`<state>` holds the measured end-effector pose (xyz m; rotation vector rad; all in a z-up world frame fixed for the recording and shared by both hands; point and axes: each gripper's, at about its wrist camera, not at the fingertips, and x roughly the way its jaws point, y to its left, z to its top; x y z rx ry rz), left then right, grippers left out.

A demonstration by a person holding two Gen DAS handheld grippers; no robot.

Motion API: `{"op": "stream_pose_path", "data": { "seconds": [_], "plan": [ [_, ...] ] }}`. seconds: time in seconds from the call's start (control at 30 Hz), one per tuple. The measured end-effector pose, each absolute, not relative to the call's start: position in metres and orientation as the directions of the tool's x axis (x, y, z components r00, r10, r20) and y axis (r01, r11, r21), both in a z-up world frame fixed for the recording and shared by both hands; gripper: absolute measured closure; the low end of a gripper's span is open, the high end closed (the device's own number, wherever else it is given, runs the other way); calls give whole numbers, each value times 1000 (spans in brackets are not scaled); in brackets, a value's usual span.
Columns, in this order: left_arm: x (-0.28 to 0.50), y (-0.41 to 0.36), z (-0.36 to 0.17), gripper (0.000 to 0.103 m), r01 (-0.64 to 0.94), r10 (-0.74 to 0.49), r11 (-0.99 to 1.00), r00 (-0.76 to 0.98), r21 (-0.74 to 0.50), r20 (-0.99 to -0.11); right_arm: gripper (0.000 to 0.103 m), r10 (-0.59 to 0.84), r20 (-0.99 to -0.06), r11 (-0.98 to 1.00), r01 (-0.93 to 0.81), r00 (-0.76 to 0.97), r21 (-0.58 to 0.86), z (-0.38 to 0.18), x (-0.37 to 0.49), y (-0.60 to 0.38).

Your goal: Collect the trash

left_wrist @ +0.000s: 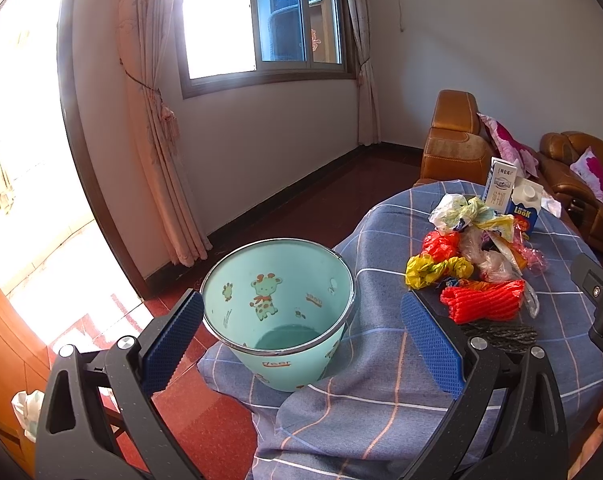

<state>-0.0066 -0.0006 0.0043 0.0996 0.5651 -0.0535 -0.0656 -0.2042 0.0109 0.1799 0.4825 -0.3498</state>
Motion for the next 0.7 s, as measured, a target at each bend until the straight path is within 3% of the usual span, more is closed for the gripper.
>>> {"op": "stream_pose_path", "data": {
  "seconds": [0.7],
  "plan": [
    [-9, 0, 6, 6, 80, -26, 994, 844, 78, -535, 5, -282, -487, 924, 371, 827, 95, 12, -67, -205]
  ]
}}
